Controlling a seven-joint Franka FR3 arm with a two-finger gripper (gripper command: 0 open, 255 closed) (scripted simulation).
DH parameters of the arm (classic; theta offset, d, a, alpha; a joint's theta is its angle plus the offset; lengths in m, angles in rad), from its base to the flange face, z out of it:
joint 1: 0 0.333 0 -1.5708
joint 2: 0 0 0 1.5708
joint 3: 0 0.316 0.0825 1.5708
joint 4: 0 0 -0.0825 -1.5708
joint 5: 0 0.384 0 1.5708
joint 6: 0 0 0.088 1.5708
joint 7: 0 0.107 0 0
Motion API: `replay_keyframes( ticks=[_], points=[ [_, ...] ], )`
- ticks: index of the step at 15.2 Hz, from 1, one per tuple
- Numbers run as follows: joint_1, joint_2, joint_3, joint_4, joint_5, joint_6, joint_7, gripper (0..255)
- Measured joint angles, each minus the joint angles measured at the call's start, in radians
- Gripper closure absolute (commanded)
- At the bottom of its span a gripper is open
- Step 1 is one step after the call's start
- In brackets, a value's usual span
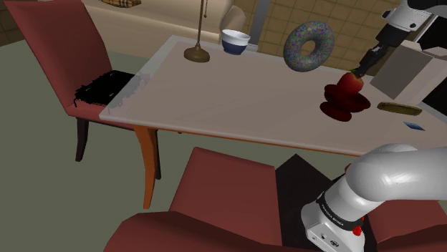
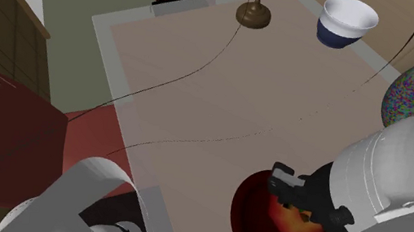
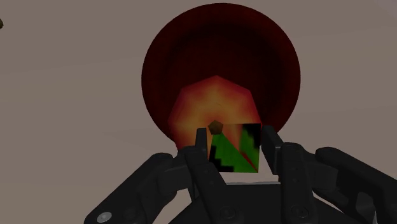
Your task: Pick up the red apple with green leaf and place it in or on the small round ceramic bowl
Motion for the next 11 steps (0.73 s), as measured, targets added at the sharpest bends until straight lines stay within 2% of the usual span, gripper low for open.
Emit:
replay_keyframes(
  ticks=[6,7,11],
  points=[
    [-0.001,-0.003,-0.001,-0.009,-0.002,0.007,0.0,255],
    [-0.001,-0.003,-0.002,-0.01,-0.002,0.007,0.0,0],
    [-0.001,-0.003,-0.002,-0.009,-0.002,0.007,0.0,0]
  ],
)
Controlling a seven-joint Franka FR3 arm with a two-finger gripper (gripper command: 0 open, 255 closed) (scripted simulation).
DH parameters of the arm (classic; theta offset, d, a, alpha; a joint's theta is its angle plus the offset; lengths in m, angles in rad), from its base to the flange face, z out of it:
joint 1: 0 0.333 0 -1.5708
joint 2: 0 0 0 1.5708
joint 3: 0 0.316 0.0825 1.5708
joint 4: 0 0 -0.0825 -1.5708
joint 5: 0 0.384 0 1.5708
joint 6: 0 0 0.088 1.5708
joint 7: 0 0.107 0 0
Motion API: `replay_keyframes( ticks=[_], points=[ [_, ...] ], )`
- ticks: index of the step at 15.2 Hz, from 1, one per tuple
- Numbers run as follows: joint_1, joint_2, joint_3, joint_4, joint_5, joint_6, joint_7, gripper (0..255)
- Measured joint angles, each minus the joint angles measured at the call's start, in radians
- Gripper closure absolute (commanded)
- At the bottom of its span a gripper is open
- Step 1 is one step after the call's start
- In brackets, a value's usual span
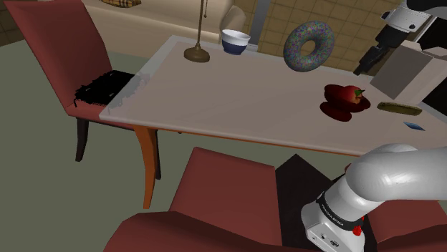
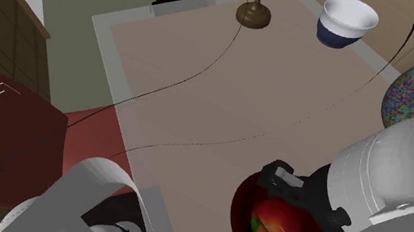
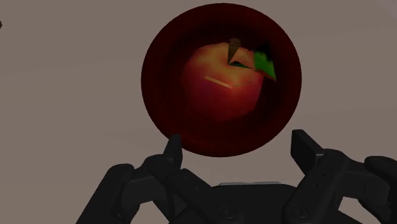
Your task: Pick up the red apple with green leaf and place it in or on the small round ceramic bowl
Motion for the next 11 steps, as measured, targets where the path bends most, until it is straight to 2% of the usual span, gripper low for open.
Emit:
replay_keyframes(
  ticks=[3,7,11],
  points=[
    [0.002,0.003,0.004,0.015,0.003,-0.013,0.001,0],
    [0.01,0.024,0.021,0.128,0.019,-0.104,-0.009,0],
    [0.011,0.028,0.021,0.145,0.021,-0.118,-0.012,0]
  ],
)
